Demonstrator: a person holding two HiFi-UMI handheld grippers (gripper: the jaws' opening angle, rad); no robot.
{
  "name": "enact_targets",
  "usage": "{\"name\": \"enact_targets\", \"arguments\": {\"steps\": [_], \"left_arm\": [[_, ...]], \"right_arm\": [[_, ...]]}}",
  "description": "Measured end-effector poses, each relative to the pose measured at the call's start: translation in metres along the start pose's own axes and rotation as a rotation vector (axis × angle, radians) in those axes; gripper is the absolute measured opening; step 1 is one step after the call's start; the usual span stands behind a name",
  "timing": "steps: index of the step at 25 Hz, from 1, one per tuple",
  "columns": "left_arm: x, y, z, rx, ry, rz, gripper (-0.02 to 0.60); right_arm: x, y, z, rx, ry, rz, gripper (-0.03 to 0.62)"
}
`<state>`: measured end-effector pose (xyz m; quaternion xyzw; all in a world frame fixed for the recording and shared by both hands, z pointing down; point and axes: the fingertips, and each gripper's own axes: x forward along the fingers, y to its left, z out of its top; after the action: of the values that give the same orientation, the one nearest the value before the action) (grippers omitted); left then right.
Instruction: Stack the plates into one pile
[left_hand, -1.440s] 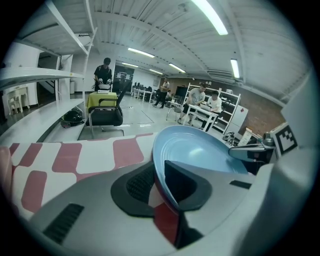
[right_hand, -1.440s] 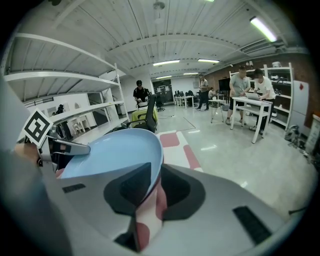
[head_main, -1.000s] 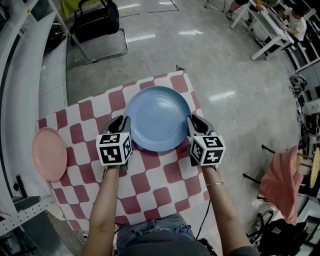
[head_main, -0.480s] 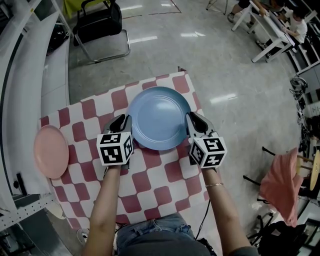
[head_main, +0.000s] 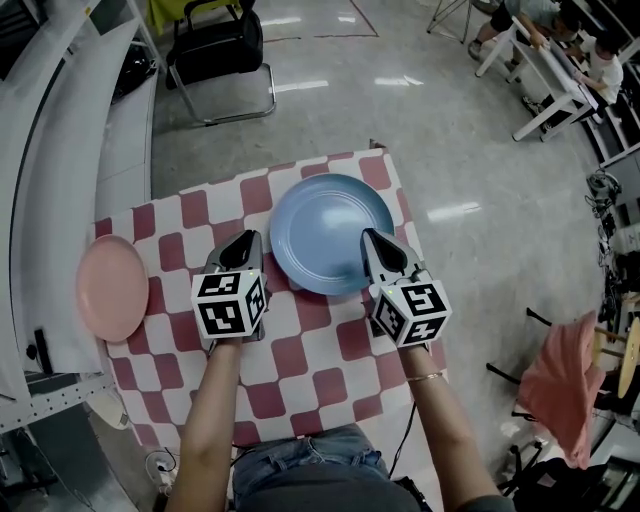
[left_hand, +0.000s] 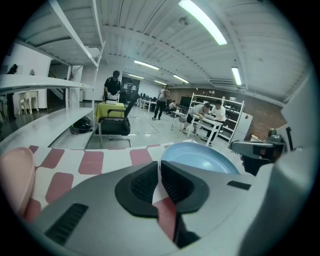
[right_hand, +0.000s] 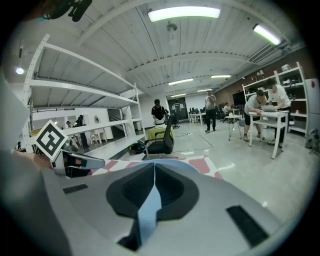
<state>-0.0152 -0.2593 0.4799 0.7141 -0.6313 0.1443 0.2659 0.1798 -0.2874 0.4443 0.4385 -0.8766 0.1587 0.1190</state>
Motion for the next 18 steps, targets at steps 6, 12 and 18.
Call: {"name": "enact_targets", "arguments": {"steps": [6, 12, 18], "left_arm": [[-0.038, 0.021, -0.003, -0.037, -0.040, 0.042, 0.020], [-0.084, 0.050, -0.017, -0.092, -0.066, 0.098, 0.017], [-0.128, 0.089, -0.029, -0.148, -0.105, 0.166, 0.015]], "right_arm": [[0.002, 0.041, 0.008, -0.020, -0.024, 0.092, 0.012], [0.009, 0.085, 0.005, -0.026, -0.005, 0.190, 0.012], [0.019, 0.141, -0.002, -0.030, 0.032, 0.309, 0.012]]}}
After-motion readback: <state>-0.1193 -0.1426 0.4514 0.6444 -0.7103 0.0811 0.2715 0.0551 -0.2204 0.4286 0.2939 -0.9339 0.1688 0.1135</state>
